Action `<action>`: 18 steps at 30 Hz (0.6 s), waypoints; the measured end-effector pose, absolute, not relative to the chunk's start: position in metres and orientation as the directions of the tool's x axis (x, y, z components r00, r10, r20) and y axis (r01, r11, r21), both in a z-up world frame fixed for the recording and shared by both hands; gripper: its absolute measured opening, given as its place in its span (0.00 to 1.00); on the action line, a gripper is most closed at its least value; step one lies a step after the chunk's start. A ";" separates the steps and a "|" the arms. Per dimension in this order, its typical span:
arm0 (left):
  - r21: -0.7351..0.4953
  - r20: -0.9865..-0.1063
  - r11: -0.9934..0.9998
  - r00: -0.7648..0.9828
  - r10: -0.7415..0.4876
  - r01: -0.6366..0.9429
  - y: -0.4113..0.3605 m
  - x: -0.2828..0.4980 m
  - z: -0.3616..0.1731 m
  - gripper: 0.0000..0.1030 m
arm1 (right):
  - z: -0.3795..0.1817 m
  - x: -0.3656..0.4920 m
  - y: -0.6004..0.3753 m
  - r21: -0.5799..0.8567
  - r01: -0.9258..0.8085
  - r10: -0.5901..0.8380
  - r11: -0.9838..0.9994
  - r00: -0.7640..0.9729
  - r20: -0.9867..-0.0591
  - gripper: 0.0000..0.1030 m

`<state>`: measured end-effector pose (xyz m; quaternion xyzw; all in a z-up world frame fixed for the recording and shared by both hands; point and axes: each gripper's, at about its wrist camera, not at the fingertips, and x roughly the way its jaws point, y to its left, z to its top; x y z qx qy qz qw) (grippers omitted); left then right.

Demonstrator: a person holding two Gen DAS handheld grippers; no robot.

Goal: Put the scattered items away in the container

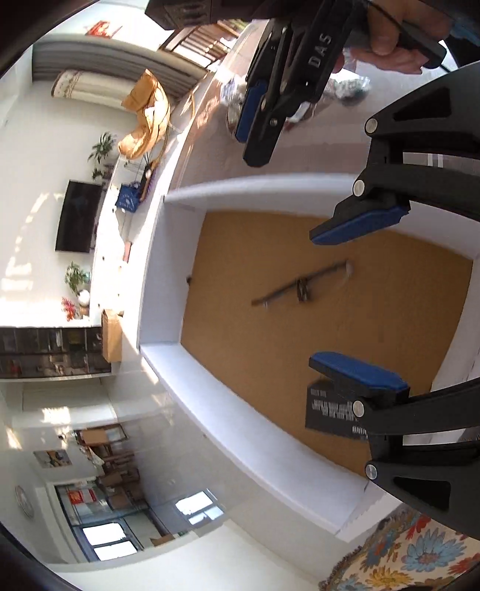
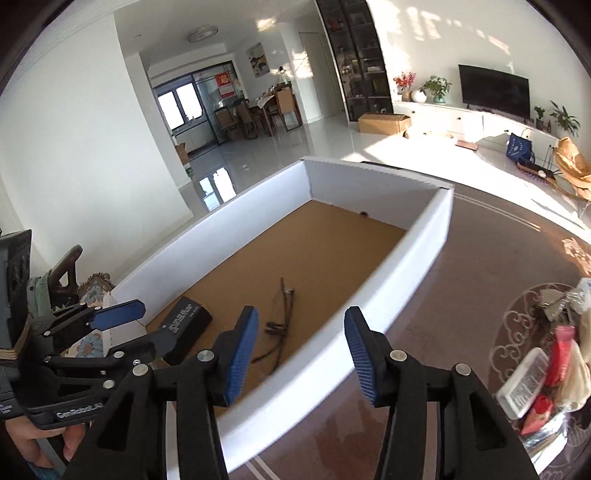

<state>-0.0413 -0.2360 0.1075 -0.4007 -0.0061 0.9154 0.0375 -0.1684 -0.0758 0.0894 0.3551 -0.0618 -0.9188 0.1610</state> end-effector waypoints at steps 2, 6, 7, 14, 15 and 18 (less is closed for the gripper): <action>-0.056 -0.728 -0.985 -0.669 0.151 -0.161 -0.188 -0.033 0.103 0.70 | 0.083 -0.137 -0.022 0.208 0.178 -0.271 -0.962 -0.725 -0.633 0.56; -0.057 -0.772 -0.959 -0.597 0.219 -0.278 -0.109 -0.024 0.056 0.81 | 0.051 -0.069 0.083 0.119 -0.012 -0.074 -0.993 -0.721 -0.689 0.57; -0.047 -0.794 -0.956 -0.570 0.212 -0.289 -0.093 -0.028 0.039 0.81 | 0.040 -0.055 0.106 0.096 -0.059 -0.028 -0.994 -0.699 -0.714 0.57; -0.007 -0.830 -0.956 -0.531 0.169 -0.293 -0.042 -0.052 -0.022 0.81 | -0.010 0.015 0.201 0.021 -0.214 0.117 -0.977 -0.610 -0.784 0.57; -0.001 -0.825 -0.954 -0.539 0.169 -0.299 -0.041 -0.055 -0.021 0.81 | -0.014 0.018 0.206 0.023 -0.220 0.119 -0.975 -0.607 -0.786 0.57; 0.000 -0.815 -0.952 -0.552 0.176 -0.305 -0.040 -0.061 -0.024 0.81 | -0.016 0.021 0.210 0.020 -0.221 0.121 -0.975 -0.606 -0.786 0.58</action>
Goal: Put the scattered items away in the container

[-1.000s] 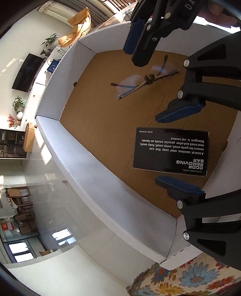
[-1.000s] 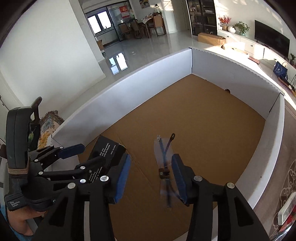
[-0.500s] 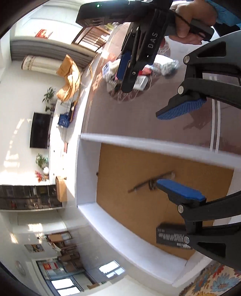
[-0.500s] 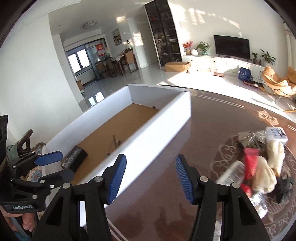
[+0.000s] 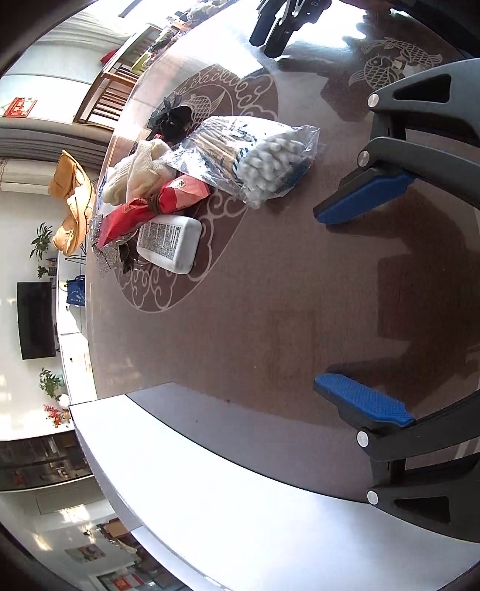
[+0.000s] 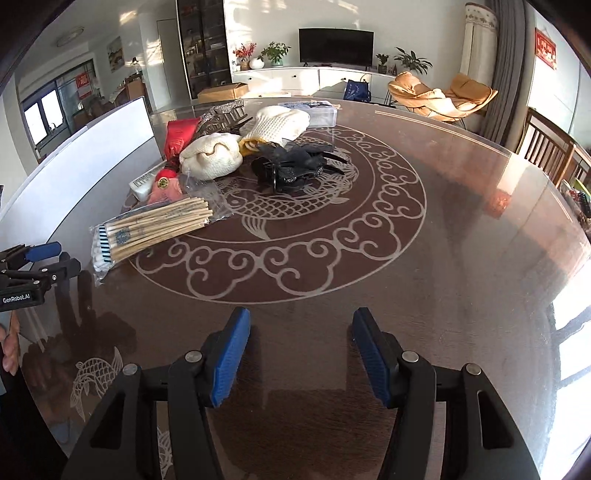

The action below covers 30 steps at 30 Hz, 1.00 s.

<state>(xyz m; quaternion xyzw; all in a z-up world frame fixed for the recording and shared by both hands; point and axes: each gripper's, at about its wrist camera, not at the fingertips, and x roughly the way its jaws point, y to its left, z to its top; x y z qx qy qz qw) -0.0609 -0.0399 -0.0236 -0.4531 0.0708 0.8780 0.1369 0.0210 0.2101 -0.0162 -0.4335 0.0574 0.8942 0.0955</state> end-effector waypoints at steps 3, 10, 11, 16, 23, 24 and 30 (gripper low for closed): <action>-0.001 -0.798 -0.953 -0.574 0.184 -0.303 -0.042 -0.059 -0.026 0.81 | -0.020 0.018 0.210 0.001 -0.208 0.126 -0.978 -0.598 -0.791 0.58; -0.003 -0.815 -0.957 -0.554 0.170 -0.289 -0.041 -0.064 -0.034 1.00 | -0.027 0.008 0.203 -0.007 -0.236 0.149 -0.972 -0.589 -0.794 0.67; -0.003 -0.816 -0.958 -0.554 0.169 -0.288 -0.041 -0.065 -0.034 1.00 | -0.028 0.007 0.203 -0.007 -0.239 0.150 -0.971 -0.588 -0.795 0.68; -0.001 -0.816 -0.958 -0.553 0.166 -0.287 -0.041 -0.066 -0.035 1.00 | -0.029 0.006 0.203 -0.012 -0.247 0.158 -0.969 -0.582 -0.798 0.73; -0.001 -0.816 -0.958 -0.553 0.167 -0.287 -0.040 -0.066 -0.035 1.00 | -0.030 0.005 0.203 -0.012 -0.253 0.161 -0.967 -0.580 -0.798 0.74; -0.001 -0.816 -0.958 -0.553 0.167 -0.287 -0.040 -0.066 -0.035 1.00 | -0.030 0.005 0.203 -0.012 -0.253 0.161 -0.967 -0.580 -0.798 0.74; -0.001 -0.816 -0.958 -0.553 0.167 -0.288 -0.040 -0.066 -0.035 1.00 | -0.030 0.005 0.203 -0.012 -0.253 0.162 -0.967 -0.580 -0.798 0.75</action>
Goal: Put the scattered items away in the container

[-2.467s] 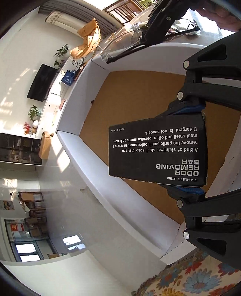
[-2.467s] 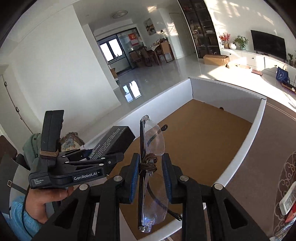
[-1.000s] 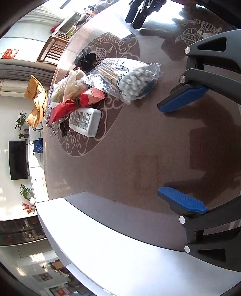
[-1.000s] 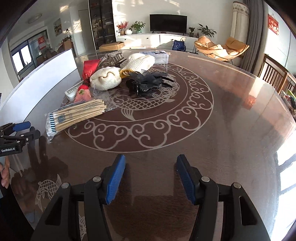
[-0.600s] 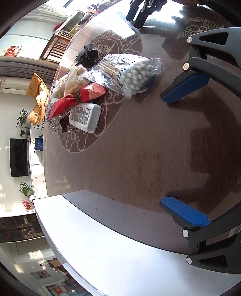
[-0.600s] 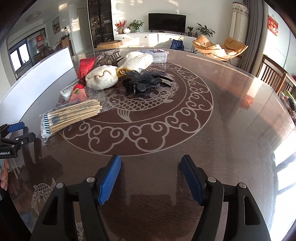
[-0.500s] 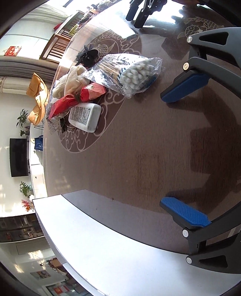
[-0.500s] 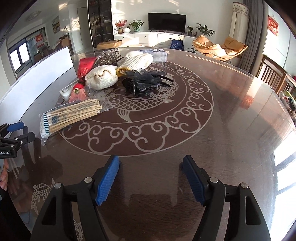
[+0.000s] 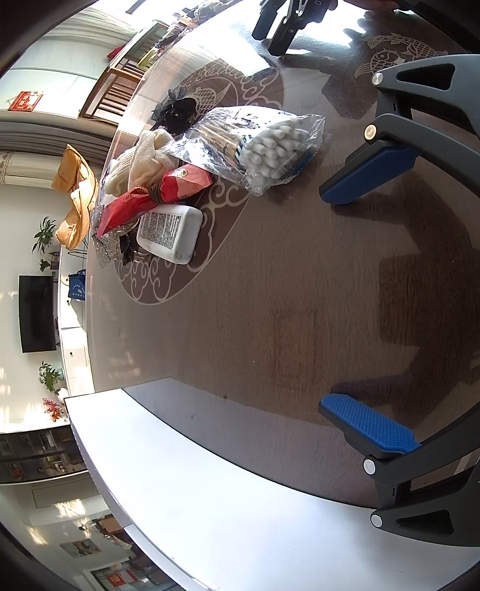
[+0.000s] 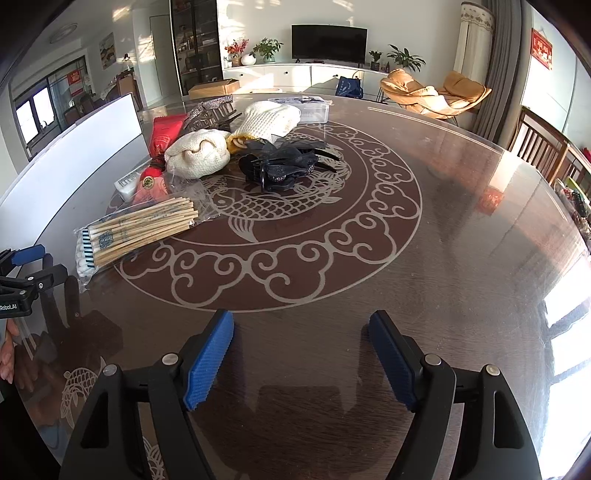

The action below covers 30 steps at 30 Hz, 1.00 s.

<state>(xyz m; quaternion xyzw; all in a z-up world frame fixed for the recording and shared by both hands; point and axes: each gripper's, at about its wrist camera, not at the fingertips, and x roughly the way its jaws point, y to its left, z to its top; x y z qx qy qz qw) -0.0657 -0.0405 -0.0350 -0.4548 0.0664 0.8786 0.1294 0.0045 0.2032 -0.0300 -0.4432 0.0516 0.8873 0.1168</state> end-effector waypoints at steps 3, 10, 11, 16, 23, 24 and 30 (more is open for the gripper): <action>-0.001 -0.816 -0.958 -0.553 0.167 -0.288 -0.040 -0.066 -0.035 1.00 | -0.030 0.004 0.203 -0.012 -0.253 0.162 -0.967 -0.580 -0.798 0.75; -0.001 -0.816 -0.958 -0.553 0.167 -0.288 -0.040 -0.066 -0.035 1.00 | -0.030 0.004 0.203 -0.012 -0.254 0.162 -0.967 -0.580 -0.798 0.75; -0.001 -0.816 -0.958 -0.553 0.167 -0.288 -0.040 -0.066 -0.035 1.00 | -0.030 0.004 0.204 -0.012 -0.255 0.163 -0.967 -0.580 -0.798 0.76; -0.001 -0.816 -0.958 -0.553 0.167 -0.288 -0.040 -0.066 -0.035 1.00 | -0.030 0.005 0.204 -0.012 -0.256 0.164 -0.967 -0.580 -0.798 0.76; -0.001 -0.816 -0.958 -0.553 0.167 -0.288 -0.040 -0.066 -0.035 1.00 | -0.030 0.005 0.204 -0.012 -0.256 0.164 -0.966 -0.580 -0.798 0.76; -0.001 -0.816 -0.958 -0.553 0.167 -0.288 -0.040 -0.066 -0.035 1.00 | -0.030 0.005 0.204 -0.012 -0.257 0.164 -0.966 -0.580 -0.798 0.76; -0.001 -0.816 -0.958 -0.553 0.167 -0.288 -0.040 -0.067 -0.035 1.00 | -0.030 0.005 0.204 -0.012 -0.257 0.164 -0.966 -0.579 -0.798 0.76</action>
